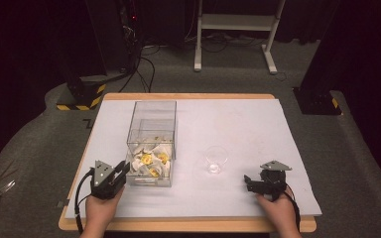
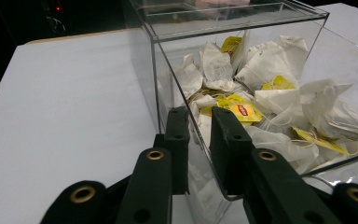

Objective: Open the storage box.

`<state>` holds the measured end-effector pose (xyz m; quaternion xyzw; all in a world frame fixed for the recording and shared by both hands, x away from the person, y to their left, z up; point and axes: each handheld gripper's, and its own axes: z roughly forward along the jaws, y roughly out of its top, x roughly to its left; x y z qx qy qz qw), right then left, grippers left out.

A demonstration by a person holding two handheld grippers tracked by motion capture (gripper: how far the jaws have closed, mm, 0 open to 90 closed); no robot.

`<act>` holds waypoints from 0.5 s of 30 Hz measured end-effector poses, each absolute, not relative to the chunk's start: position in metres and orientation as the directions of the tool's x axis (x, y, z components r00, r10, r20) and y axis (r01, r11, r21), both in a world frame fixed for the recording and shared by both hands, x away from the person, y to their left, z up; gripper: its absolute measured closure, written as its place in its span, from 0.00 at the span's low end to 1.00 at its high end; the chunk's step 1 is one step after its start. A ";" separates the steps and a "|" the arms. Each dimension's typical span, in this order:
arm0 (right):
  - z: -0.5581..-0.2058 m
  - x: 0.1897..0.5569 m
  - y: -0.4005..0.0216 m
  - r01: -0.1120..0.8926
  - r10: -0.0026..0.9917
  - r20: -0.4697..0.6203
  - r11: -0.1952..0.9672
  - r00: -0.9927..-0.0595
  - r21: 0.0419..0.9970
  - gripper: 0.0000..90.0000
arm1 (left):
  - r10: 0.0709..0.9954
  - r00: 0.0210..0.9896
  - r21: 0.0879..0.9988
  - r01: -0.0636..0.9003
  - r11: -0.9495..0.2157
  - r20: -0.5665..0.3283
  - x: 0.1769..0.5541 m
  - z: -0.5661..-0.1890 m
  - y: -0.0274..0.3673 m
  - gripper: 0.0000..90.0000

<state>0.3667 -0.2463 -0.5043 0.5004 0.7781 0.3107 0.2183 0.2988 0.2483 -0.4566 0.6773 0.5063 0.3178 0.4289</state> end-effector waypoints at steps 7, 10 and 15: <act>-0.504 0.367 -0.246 0.643 0.915 -0.029 0.306 -0.403 0.702 0.11 | 0.958 0.288 0.900 0.415 -0.133 0.009 0.292 -0.456 0.247 0.86; -0.504 0.367 -0.246 0.642 0.914 -0.030 0.307 -0.404 0.702 0.11 | 0.957 0.291 0.899 0.417 -0.136 0.010 0.290 -0.456 0.247 0.86; -0.504 0.367 -0.246 0.643 0.914 -0.030 0.307 -0.404 0.702 0.11 | 0.954 0.299 0.896 0.420 -0.147 0.016 0.285 -0.455 0.247 0.87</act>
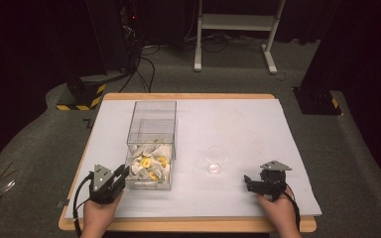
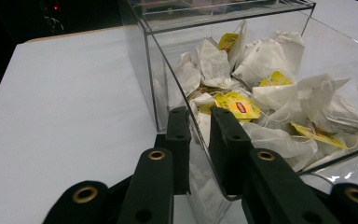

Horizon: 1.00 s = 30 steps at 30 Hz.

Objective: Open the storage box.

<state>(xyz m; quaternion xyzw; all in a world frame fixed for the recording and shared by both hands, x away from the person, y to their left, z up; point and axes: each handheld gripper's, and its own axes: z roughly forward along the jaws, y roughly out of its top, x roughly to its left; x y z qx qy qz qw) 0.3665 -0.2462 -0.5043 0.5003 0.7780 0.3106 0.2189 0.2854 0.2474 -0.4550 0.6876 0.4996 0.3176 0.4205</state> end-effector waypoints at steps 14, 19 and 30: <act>-0.504 0.367 -0.246 0.640 0.914 -0.032 0.308 -0.405 0.704 0.11 | 0.955 0.296 0.902 0.410 -0.138 0.012 0.282 -0.451 0.252 0.71; -0.504 0.367 -0.246 0.641 0.915 -0.030 0.306 -0.403 0.704 0.11 | 0.952 0.305 0.910 0.388 -0.143 0.020 0.280 -0.441 0.258 0.66; -0.504 0.367 -0.246 0.642 0.914 -0.031 0.307 -0.404 0.702 0.11 | 0.961 0.277 0.914 0.384 -0.130 0.020 0.290 -0.439 0.288 0.55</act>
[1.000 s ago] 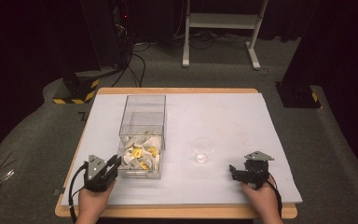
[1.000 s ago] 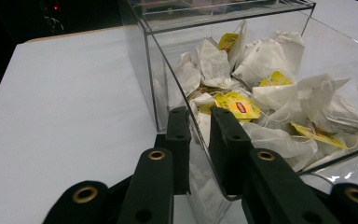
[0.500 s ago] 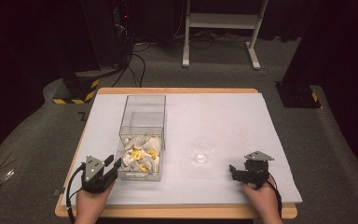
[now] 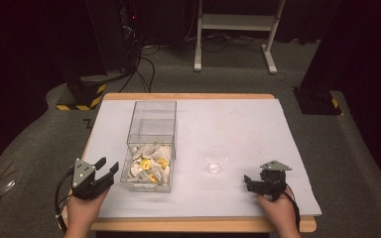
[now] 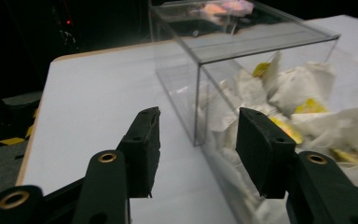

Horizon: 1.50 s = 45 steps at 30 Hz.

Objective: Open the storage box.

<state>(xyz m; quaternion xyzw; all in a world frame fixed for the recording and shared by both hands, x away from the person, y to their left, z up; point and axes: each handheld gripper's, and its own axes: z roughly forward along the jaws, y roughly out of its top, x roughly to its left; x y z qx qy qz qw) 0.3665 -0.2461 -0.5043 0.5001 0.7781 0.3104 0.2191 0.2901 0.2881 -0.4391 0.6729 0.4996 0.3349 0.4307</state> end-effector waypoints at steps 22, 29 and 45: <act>-0.504 0.368 -0.246 0.652 0.915 -0.016 0.299 -0.403 0.697 0.11 | 0.963 0.266 0.793 0.578 -0.191 0.038 0.320 -0.504 0.310 0.45; -0.502 0.367 -0.243 0.628 0.905 -0.043 0.328 -0.424 0.706 0.11 | 0.962 0.271 0.754 0.627 -0.197 0.026 0.325 -0.508 0.309 0.39; -0.481 0.359 -0.225 0.566 0.883 -0.031 0.327 -0.468 0.757 0.14 | 0.965 0.260 0.753 0.631 -0.187 0.022 0.325 -0.508 0.309 0.36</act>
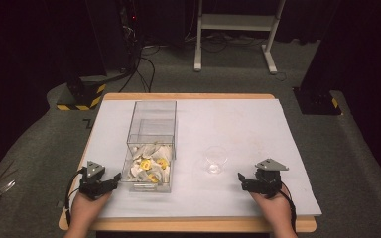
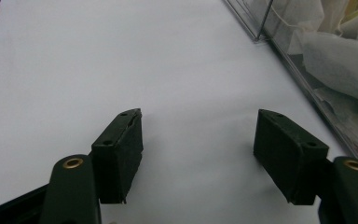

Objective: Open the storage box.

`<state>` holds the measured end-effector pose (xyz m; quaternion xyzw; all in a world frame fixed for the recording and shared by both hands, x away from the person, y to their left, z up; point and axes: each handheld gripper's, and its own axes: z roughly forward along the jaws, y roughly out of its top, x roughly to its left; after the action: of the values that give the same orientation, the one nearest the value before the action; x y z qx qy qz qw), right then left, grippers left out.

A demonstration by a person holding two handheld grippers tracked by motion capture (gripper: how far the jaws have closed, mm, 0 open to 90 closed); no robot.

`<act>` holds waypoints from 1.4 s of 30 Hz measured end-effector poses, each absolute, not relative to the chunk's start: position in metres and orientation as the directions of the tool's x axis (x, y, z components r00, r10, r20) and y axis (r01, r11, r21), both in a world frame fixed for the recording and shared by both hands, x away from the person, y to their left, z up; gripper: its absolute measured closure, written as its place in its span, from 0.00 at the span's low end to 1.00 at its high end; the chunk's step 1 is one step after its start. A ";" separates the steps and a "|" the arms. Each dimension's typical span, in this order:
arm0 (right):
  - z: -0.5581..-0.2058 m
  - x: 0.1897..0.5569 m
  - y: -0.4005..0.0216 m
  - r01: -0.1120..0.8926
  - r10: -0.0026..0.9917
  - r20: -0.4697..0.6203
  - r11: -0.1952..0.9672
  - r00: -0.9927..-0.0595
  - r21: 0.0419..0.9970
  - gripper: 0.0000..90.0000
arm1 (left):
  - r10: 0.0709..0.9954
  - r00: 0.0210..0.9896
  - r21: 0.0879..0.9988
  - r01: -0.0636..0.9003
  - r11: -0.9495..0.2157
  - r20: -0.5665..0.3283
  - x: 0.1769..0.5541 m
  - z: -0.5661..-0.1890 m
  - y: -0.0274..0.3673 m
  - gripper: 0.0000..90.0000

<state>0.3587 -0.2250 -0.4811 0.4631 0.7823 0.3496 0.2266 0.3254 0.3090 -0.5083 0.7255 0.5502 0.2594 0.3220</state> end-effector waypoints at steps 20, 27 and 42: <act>-0.438 0.369 -0.197 0.539 0.883 -0.017 0.302 -0.470 0.786 0.14 | 0.965 0.261 0.752 0.634 -0.179 0.009 0.326 -0.508 0.309 0.36; -0.432 0.367 -0.195 0.524 0.877 -0.016 0.302 -0.480 0.796 0.14 | 0.964 0.264 0.750 0.635 -0.183 0.011 0.326 -0.508 0.310 0.36; -0.422 0.364 -0.169 0.476 0.837 0.007 0.304 -0.548 0.825 0.14 | 0.966 0.259 0.753 0.634 -0.178 0.011 0.326 -0.509 0.309 0.36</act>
<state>0.3637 -0.1691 -0.4223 0.4222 0.7773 0.4119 0.2190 0.3257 0.3090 -0.5085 0.7237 0.5525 0.2556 0.3250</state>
